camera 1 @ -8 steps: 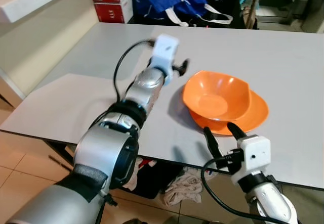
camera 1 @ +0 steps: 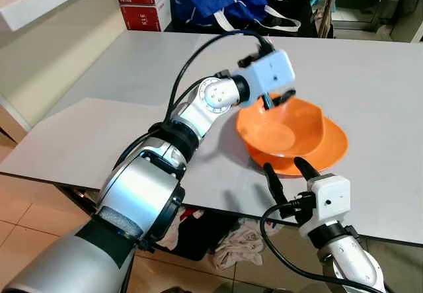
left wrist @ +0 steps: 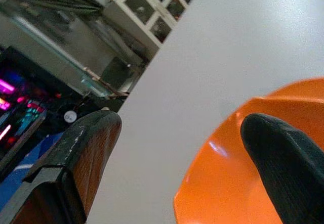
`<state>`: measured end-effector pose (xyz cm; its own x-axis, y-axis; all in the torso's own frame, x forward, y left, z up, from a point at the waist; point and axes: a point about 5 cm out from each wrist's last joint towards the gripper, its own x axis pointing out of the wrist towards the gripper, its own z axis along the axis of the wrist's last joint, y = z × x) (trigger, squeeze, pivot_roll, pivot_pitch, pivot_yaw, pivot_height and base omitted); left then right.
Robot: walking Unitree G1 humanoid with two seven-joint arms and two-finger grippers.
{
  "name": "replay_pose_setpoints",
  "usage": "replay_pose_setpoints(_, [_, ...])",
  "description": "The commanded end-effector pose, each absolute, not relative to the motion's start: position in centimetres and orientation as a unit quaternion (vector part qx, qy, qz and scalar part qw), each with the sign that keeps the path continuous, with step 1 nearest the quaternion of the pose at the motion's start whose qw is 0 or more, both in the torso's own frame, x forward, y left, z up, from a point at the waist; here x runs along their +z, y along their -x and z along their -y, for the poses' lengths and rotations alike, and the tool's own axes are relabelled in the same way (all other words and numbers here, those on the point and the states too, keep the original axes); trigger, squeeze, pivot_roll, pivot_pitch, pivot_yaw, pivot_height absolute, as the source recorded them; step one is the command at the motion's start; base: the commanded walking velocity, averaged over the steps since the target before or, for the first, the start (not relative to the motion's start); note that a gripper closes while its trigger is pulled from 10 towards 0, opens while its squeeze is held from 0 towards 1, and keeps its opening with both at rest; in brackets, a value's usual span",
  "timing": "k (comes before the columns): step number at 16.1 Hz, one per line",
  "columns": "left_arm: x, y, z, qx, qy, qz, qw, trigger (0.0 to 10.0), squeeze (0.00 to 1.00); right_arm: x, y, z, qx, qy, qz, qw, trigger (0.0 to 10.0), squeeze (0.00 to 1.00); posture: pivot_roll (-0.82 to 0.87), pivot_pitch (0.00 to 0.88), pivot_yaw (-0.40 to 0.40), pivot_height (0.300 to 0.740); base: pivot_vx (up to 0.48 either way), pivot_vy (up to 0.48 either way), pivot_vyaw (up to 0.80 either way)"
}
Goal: Setting the table
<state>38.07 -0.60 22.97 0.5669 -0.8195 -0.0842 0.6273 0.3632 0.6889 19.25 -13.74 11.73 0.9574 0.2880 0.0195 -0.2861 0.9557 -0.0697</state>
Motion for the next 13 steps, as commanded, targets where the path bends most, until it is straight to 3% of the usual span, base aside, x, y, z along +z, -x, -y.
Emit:
replay_pose_setpoints(1, [23.1, -38.5, -0.3, -0.436, -0.312, 0.125, 0.835, 10.0, 0.00, 11.8, -19.4, 13.7, 0.146, 0.037, 0.021, 0.988, 10.0, 0.00, -0.17, 0.000, 0.086, 0.740, 0.000, 0.000, 0.00])
replay_pose_setpoints(4, [23.6, -39.9, -2.3, -0.370, -0.084, 0.070, 0.923, 10.0, 0.00, 12.0, -20.1, 14.1, 0.131, 0.029, 0.027, 0.991, 10.0, 0.00, -0.16, 0.000, 0.072, 0.740, 0.000, 0.000, 0.00])
replay_pose_setpoints(6, [22.8, -40.2, -3.9, -0.330, 0.016, 0.048, 0.943, 10.0, 0.00, 12.2, -20.9, 14.4, 0.120, 0.025, 0.035, 0.992, 10.0, 0.00, -0.13, 0.000, 0.064, 0.740, 0.000, 0.000, 0.00])
replay_pose_setpoints(8, [22.5, -40.4, -4.5, -0.309, 0.042, 0.043, 0.949, 10.0, 0.00, 12.2, -21.2, 14.4, 0.119, 0.025, 0.039, 0.992, 10.0, 0.00, -0.11, 0.000, 0.066, 0.740, 0.000, 0.000, 0.00])
replay_pose_setpoints(10, [19.6, -39.4, -7.4, -0.264, 0.073, 0.013, 0.962, 10.0, 0.00, 12.5, -22.6, 14.7, 0.081, 0.005, 0.053, 0.995, 10.0, 0.00, -0.05, 0.000, 0.088, 0.740, 0.000, 0.000, 0.00])
replay_pose_setpoints(13, [16.7, -35.0, -11.8, -0.199, 0.051, 0.002, 0.979, 10.0, 0.00, 12.5, -23.7, 15.7, 0.016, -0.021, 0.056, 0.998, 10.0, 0.00, -0.01, 0.000, 0.079, 0.740, 0.000, 0.000, 0.00])
